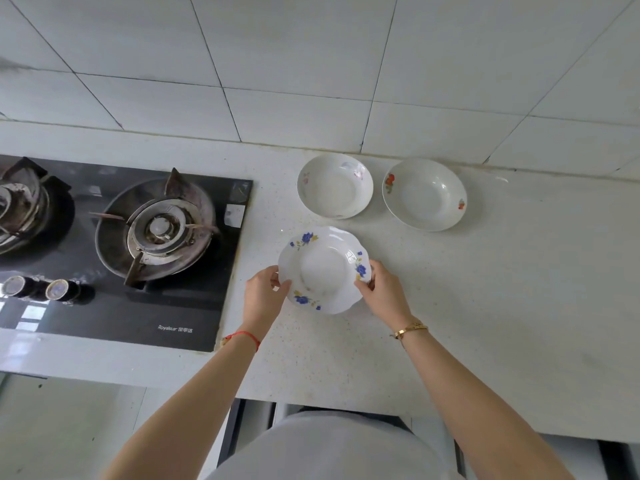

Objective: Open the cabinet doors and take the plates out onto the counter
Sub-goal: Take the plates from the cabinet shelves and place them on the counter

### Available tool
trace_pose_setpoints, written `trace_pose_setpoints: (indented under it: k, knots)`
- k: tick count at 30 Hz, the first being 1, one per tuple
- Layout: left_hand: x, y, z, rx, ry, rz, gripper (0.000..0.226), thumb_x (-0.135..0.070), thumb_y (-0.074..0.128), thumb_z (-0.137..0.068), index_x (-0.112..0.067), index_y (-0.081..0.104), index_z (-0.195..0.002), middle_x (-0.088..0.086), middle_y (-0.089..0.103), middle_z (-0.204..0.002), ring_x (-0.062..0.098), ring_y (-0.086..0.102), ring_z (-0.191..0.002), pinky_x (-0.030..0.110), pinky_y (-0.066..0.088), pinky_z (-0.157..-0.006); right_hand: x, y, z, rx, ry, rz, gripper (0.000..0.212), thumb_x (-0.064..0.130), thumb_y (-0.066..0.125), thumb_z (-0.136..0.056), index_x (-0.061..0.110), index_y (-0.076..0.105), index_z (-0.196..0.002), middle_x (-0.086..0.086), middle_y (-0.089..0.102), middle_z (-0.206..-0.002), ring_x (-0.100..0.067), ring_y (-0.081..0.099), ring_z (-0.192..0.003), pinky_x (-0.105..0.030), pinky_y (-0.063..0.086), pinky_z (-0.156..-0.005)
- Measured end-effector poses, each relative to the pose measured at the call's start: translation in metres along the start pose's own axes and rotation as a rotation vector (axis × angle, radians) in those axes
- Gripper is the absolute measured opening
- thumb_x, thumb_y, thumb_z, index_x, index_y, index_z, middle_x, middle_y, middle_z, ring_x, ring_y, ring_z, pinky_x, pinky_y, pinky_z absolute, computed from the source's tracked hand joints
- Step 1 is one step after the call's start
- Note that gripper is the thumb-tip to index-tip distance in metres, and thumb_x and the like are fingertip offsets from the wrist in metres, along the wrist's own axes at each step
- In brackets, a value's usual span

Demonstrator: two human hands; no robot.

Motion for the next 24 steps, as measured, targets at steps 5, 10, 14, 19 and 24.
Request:
trace_pose_setpoints:
  k: [5,10,14,19,24]
  knots:
    - [0.002,0.003,0.002,0.029,0.016,-0.023,0.032,-0.023,0.065,-0.090,-0.014,0.066,-0.121,0.005,0.069,-0.107,0.018,0.061,-0.091,0.021,0.047,-0.076,-0.004,0.002,0.001,0.000,0.001,0.003,0.040,0.018,0.065,-0.089,0.012,0.050,-0.125,0.007,0.063,-0.087,-0.005,0.059,-0.070,-0.021,0.053,-0.063]
    - [0.001,-0.001,0.003,0.018,0.011,-0.088,0.037,-0.023,0.062,-0.092,-0.014,0.060,-0.128,0.006,0.067,-0.111,0.015,0.058,-0.090,0.023,0.046,-0.075,-0.004,0.000,0.004,0.014,0.029,0.000,0.044,0.024,0.064,-0.091,0.010,0.049,-0.129,-0.005,0.067,-0.106,-0.017,0.065,-0.092,-0.026,0.053,-0.073]
    - [-0.006,-0.013,0.016,-0.028,0.082,-0.176,0.039,-0.024,0.061,-0.093,-0.013,0.057,-0.130,0.007,0.064,-0.117,0.016,0.058,-0.094,0.027,0.050,-0.081,-0.009,-0.013,0.014,-0.038,0.068,0.087,0.048,0.030,0.060,-0.093,0.007,0.047,-0.134,-0.010,0.058,-0.123,-0.025,0.050,-0.118,-0.034,0.047,-0.091]
    - [-0.024,-0.029,0.045,-0.063,0.258,-0.275,0.039,-0.023,0.060,-0.094,-0.013,0.057,-0.131,0.009,0.061,-0.127,0.026,0.057,-0.115,0.041,0.048,-0.100,-0.013,-0.042,0.049,-0.152,-0.038,0.164,0.041,0.021,0.057,-0.094,0.008,0.051,-0.132,-0.010,0.056,-0.130,-0.027,0.043,-0.124,-0.034,0.042,-0.100]
    - [-0.036,-0.037,0.086,-0.100,0.442,-0.335,0.037,-0.018,0.062,-0.092,-0.009,0.060,-0.127,0.010,0.065,-0.121,0.029,0.059,-0.111,0.044,0.049,-0.098,-0.015,-0.068,0.105,-0.284,-0.123,0.183,0.039,0.016,0.057,-0.094,0.010,0.052,-0.132,-0.006,0.057,-0.127,-0.023,0.044,-0.125,-0.033,0.043,-0.103]
Point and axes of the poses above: each hand's wrist, its own z-axis away from the middle knuckle, its own y-axis out of the palm, x = y × z, the point moved 2 cm from there along -z, towards the middle knuckle
